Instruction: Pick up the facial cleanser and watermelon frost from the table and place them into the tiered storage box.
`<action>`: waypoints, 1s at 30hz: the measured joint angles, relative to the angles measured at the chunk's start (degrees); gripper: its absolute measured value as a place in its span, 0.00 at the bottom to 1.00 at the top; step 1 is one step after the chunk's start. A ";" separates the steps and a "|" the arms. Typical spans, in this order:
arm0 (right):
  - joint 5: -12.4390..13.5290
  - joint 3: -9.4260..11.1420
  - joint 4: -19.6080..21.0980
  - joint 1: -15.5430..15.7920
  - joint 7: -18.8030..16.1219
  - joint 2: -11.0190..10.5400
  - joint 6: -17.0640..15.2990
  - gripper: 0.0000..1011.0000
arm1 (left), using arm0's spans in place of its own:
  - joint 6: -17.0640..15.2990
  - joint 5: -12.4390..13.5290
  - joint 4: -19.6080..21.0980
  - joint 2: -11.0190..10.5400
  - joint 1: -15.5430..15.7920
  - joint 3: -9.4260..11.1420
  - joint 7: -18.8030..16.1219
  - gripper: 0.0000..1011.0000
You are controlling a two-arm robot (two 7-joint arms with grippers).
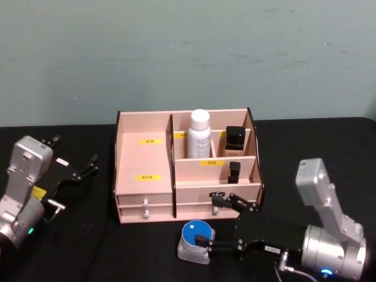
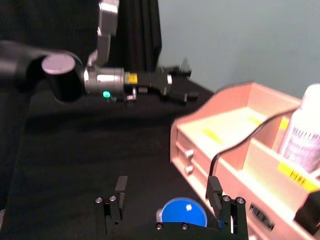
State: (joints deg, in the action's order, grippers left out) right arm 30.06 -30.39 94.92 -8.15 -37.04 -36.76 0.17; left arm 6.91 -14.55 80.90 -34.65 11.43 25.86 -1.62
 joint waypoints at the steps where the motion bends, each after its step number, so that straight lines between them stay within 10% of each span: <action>1: -0.43 -0.56 -1.14 -0.24 -0.06 0.46 -0.23 0.99 | 0.00 0.00 0.00 0.00 0.00 0.00 0.00 1.00; 30: -6.84 -3.36 -10.13 -3.73 1.03 5.73 -1.13 0.99 | 0.00 0.00 0.00 0.00 0.00 0.00 0.00 1.00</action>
State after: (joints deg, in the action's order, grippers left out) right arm 23.22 -33.75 84.79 -11.87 -36.00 -31.02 -0.96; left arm 6.91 -14.55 80.90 -34.65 11.43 25.86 -1.62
